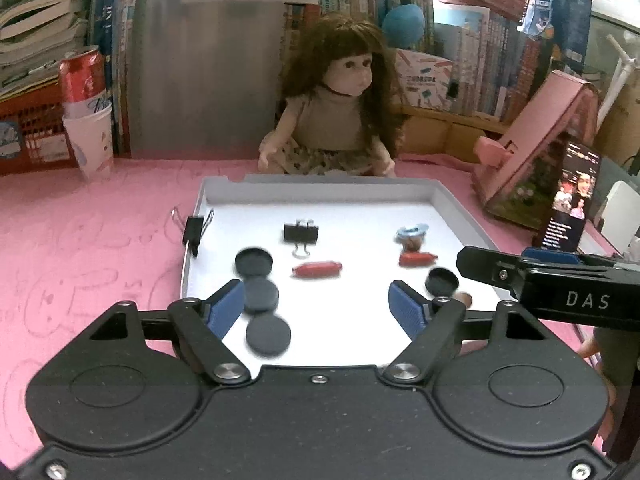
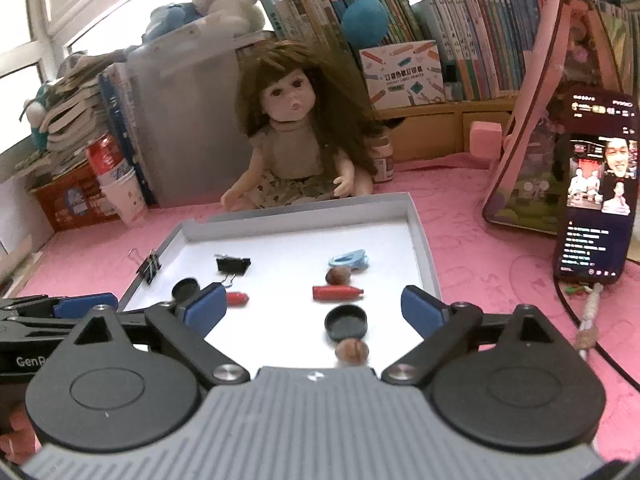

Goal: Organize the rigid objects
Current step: 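Move the left gripper to the clear dome while the right approaches the second blue hair clip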

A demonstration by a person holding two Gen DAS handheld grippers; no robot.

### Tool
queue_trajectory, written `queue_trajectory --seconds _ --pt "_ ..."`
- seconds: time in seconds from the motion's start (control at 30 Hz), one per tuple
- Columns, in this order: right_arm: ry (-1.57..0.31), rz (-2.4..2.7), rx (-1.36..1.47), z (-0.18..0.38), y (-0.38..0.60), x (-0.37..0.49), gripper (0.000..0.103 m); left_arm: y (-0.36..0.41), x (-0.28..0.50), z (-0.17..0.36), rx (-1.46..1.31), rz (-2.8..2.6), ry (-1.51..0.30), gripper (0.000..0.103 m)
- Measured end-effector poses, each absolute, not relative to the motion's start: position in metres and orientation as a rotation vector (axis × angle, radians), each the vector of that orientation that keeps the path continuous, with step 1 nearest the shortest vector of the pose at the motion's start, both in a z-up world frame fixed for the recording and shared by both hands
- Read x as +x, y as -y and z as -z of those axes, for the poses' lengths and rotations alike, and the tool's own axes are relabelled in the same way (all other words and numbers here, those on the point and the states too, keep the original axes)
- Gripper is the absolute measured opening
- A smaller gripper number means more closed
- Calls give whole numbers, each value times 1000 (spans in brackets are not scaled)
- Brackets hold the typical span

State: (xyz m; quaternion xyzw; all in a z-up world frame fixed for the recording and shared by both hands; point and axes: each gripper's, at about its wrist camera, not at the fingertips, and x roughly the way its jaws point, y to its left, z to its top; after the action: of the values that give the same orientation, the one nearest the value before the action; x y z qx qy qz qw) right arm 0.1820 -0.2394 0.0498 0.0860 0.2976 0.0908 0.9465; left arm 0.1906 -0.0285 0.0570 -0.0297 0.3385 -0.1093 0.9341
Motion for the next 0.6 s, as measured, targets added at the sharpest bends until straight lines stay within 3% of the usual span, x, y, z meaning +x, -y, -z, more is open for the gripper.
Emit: queue_trajectory --seconds 0.6 --pt "-559 -195 138 -42 234 113 103 18 114 -56 -42 253 -633 78"
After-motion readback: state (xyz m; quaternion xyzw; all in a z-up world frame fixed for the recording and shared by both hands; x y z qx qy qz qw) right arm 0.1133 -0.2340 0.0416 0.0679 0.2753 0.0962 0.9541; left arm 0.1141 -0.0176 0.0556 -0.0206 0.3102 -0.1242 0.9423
